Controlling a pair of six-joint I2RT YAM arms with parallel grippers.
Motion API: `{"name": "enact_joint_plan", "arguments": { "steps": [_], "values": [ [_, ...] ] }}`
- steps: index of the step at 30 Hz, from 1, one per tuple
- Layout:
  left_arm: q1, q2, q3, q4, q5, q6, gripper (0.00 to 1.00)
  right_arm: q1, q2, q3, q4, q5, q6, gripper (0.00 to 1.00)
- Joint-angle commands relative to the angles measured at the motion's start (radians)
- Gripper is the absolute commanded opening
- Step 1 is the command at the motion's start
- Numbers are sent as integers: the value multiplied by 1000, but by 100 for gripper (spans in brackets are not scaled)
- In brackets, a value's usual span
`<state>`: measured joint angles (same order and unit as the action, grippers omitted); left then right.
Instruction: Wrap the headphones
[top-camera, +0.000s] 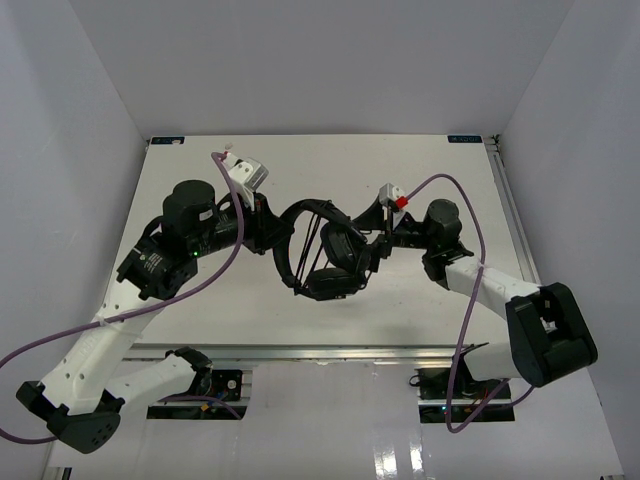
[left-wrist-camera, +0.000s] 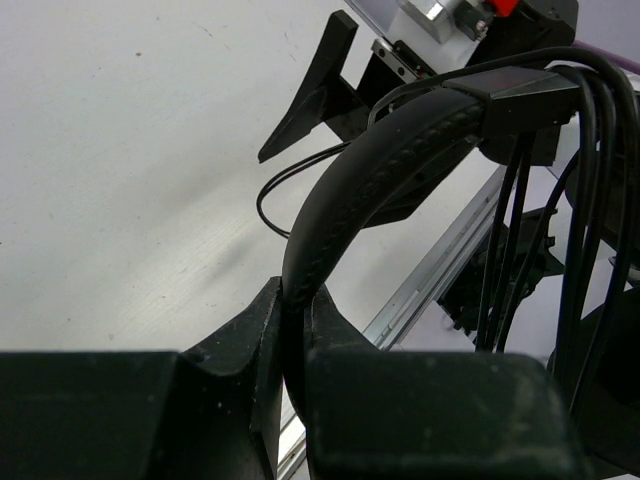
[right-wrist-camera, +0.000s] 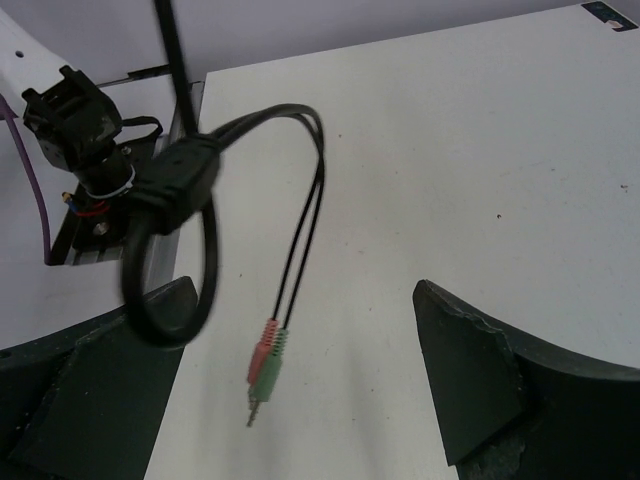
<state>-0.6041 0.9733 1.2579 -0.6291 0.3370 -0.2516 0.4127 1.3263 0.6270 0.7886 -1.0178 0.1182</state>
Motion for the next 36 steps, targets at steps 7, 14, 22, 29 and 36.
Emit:
{"name": "enact_joint_plan", "arguments": {
  "steps": [7,14,22,29,36],
  "values": [
    [-3,-14,69,37,27,-47,0,74,172,103,294,-19,271,92],
    [-3,-16,66,40,22,-49,0,139,190,105,401,-10,409,91],
    [-3,-12,67,62,34,-72,0,144,216,106,464,38,453,86],
    [-3,-20,78,70,23,-90,0,135,194,66,467,9,337,86],
    [-3,-36,84,85,-30,-137,0,130,122,-15,491,-58,138,92]
  ]
}}
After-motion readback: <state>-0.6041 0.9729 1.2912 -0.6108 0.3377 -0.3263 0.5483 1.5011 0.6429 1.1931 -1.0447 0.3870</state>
